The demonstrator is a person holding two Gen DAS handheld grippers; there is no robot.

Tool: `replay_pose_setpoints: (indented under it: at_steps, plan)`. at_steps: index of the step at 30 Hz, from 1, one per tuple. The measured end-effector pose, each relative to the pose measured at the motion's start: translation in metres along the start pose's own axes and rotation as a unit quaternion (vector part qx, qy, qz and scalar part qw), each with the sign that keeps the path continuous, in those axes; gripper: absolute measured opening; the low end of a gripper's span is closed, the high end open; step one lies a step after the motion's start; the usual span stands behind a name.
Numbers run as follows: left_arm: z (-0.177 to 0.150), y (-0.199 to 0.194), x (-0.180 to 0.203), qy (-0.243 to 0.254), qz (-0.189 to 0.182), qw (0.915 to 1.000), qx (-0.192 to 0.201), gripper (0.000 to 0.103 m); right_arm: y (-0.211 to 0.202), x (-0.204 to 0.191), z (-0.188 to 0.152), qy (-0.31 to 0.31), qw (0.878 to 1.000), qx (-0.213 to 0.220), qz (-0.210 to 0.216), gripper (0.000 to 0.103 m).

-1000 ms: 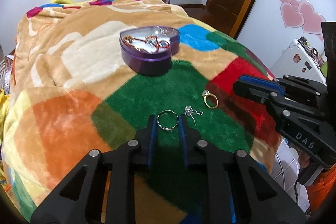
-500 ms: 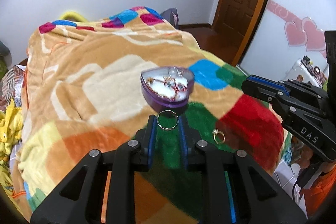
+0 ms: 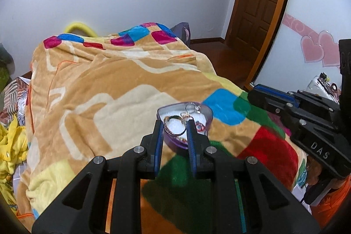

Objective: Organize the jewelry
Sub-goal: 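Grasp the silver hoop ring with the left gripper while the right carries its ring to the tin, then lower both silver rings into the purple tin and open both grippers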

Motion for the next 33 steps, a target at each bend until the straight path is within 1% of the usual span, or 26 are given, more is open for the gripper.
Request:
replay_pose_setpoints:
  at_steps: [8,18,25,33]
  plan:
    - [0.011,0.016,0.0,0.0,-0.008,1.0,0.0,0.02,0.026,0.007,0.002,0.006,1.0,-0.014,0.006,0.01]
    - [0.009,0.054,-0.005,-0.004,-0.019,0.9991,-0.037,0.02,0.067,0.018,-0.008,0.012,0.998,-0.067,0.014,0.01]
    - [0.005,0.07,-0.006,-0.005,-0.027,0.998,-0.057,0.02,0.08,0.019,-0.015,0.01,0.995,-0.094,0.022,0.01]
    - [0.006,0.077,-0.005,-0.007,-0.038,0.997,-0.068,0.02,0.086,0.021,-0.017,0.01,0.994,-0.107,0.025,0.01]
Point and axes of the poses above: each gripper's, at about its wrist camera, not at the fingertips, and y roughly the way its jaws point, x to its right, z to its top, the point moved 4 cm from there along y, roughly the way its jaws point, and after that the axes turned 1 degree about -x, right-handed, at the moved point
